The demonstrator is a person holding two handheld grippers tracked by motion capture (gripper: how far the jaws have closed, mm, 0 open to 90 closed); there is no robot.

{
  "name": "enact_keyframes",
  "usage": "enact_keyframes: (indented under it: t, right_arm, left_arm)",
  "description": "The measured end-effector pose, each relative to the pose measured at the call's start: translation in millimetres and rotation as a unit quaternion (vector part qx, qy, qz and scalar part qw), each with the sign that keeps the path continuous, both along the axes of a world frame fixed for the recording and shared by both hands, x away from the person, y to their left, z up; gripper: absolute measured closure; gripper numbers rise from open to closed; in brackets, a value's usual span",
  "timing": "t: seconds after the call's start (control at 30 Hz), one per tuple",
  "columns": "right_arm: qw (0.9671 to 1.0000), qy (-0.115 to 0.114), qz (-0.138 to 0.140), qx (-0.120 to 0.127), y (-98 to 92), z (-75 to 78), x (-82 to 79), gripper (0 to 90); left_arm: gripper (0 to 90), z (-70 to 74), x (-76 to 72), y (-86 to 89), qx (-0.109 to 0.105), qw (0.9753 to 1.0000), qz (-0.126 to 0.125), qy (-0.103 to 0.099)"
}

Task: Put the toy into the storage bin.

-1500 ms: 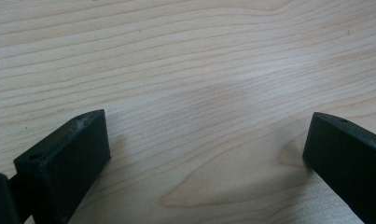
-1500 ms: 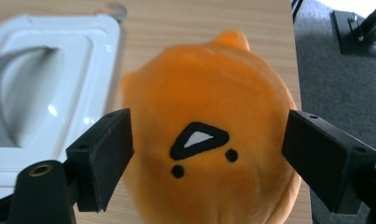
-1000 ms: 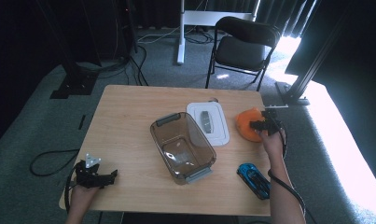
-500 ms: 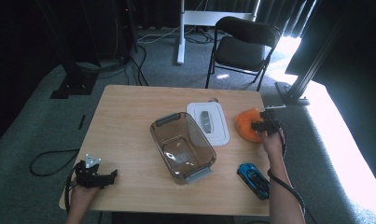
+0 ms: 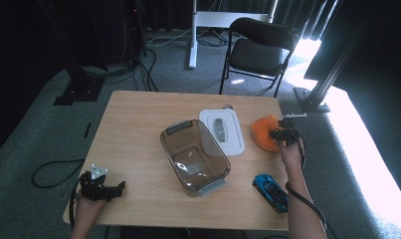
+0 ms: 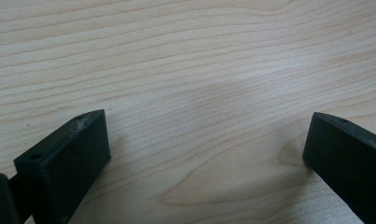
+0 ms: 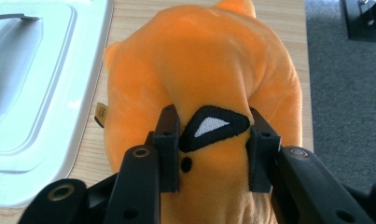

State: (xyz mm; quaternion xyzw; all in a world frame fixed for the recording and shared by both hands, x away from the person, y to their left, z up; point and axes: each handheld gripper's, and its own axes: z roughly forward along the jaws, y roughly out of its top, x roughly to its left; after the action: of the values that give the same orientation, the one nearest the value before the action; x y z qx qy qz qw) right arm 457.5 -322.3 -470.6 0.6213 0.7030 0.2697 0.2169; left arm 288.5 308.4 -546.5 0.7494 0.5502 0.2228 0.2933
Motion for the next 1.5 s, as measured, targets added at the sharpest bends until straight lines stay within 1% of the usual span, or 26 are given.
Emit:
enact_keyframes:
  t: [0.03,0.07,0.23,0.3,0.43,0.53,0.73,0.87,0.97,1.1,1.23,1.33,1.43,1.5]
  right_arm:
    - [1.0000,-0.005,0.000,0.001,-0.9,1.4,-1.4,64.7]
    - [0.9999,-0.006,-0.003,0.008,-1.8,2.8,-2.7,65.0]
    - [0.9999,-0.012,0.006,0.000,-0.1,10.5,-10.7,65.3]
    - [0.9998,-0.020,0.009,-0.003,1.3,12.9,-15.8,65.3]
    - [0.9992,-0.036,0.015,0.010,1.9,19.6,-27.5,65.3]
    - [0.9989,-0.040,0.020,0.016,2.4,25.3,-35.9,65.3]
    - [0.9972,-0.061,0.031,0.030,2.2,43.5,-53.5,65.2]
    - [0.9952,-0.077,0.043,0.043,3.4,58.9,-65.3,65.2]
    - [0.9941,-0.085,0.050,0.045,6.3,68.7,-71.7,65.3]
    - [0.9920,-0.099,0.070,0.037,15.3,82.0,-78.4,65.3]
    - [0.9888,-0.109,0.085,0.056,20.6,90.6,-82.4,65.2]
    - [0.9867,-0.115,0.101,0.056,28.4,95.5,-86.3,65.2]
    - [0.9835,-0.119,0.120,0.063,37.8,101.1,-90.6,65.2]
    - [0.9809,-0.125,0.134,0.066,45.0,106.1,-94.0,65.2]
  left_arm:
    - [0.9,0.0,0.0,0.0,0.000,1.0000,0.000,0.000]
    - [0.9,0.0,0.0,0.0,0.000,1.0000,0.000,0.000]
    - [0.9,-0.1,-0.6,0.1,0.000,1.0000,0.002,0.000]
    - [0.9,-0.1,-0.7,0.0,0.000,1.0000,0.002,0.000]
    - [0.9,0.0,-0.8,0.0,0.000,1.0000,0.003,0.000]
    - [0.9,-0.1,-0.8,0.0,0.000,1.0000,0.003,0.000]
    - [0.9,-0.1,-0.6,0.2,0.000,1.0000,0.002,0.000]
    - [0.9,0.0,0.1,0.3,0.000,1.0000,0.001,0.000]
    - [0.9,-0.1,0.1,0.2,0.000,1.0000,0.002,0.000]
    - [0.9,0.0,0.2,0.4,0.001,1.0000,0.001,-0.001]
    - [0.9,0.0,0.2,0.4,0.001,1.0000,0.001,-0.001]
    - [0.9,-0.1,0.2,0.3,0.000,1.0000,0.002,-0.001]
    - [0.9,0.0,0.2,0.4,0.001,1.0000,0.001,0.000]
    - [0.9,0.0,0.2,0.4,0.001,1.0000,0.001,0.000]
